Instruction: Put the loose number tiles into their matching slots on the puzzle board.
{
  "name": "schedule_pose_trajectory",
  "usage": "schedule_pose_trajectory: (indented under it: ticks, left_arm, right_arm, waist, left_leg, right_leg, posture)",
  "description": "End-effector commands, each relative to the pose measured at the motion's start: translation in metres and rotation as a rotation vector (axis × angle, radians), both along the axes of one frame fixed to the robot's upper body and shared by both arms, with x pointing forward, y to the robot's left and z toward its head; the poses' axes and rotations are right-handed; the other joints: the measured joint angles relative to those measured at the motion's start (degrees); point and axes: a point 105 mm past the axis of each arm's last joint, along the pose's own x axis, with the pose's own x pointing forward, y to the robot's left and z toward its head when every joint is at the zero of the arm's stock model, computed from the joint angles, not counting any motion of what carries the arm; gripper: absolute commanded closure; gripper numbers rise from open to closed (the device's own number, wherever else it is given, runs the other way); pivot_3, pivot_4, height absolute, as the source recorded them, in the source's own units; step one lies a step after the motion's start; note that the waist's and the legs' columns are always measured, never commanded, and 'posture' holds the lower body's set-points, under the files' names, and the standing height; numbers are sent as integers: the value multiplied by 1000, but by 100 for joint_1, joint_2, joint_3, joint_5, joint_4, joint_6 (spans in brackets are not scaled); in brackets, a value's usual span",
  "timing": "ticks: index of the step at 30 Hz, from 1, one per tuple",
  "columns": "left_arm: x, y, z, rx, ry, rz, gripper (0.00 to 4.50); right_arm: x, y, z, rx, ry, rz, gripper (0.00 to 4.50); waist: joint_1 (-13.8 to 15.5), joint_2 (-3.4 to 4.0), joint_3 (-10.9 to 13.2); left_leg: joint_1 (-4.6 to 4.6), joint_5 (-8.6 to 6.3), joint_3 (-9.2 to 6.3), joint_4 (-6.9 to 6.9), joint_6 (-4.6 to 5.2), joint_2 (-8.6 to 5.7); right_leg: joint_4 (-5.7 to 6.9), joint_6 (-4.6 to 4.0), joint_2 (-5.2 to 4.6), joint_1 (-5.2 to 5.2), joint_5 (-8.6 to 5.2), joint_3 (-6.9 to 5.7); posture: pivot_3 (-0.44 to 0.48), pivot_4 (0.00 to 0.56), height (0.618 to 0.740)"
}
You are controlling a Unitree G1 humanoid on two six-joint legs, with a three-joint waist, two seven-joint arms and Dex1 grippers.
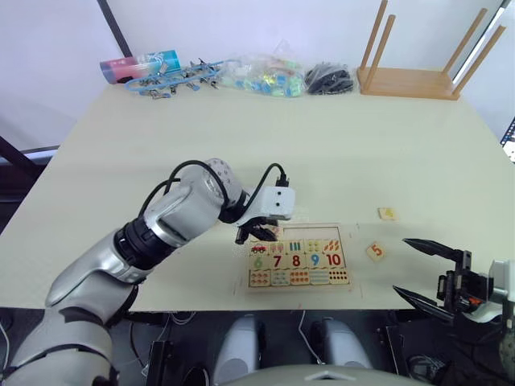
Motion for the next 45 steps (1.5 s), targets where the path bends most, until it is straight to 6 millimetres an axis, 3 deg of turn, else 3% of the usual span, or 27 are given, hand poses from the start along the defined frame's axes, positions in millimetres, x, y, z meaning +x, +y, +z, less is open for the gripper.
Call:
schedule_pose_trajectory:
  ticks: [1,45]
  left_arm:
    - [2,-5,7,7,-51,-20,3552]
    - [10,-10,-5,13,-59,-18,3552]
  right_arm:
    - [0,-2,3,-1,-29,-8,0]
    - [-1,-3,2,-15,-35,-23,0]
  waist:
    - [3,0,0]
    - [2,0,0]
  left_leg:
    - [0,0,0,0,0,0]
    - [0,0,0,3,0,0]
  right_leg:
    - [0,0,0,0,0,0]
    - [3,1,0,0,1,2]
  posture:
    - [0,150,737]
    - [0,150,737]
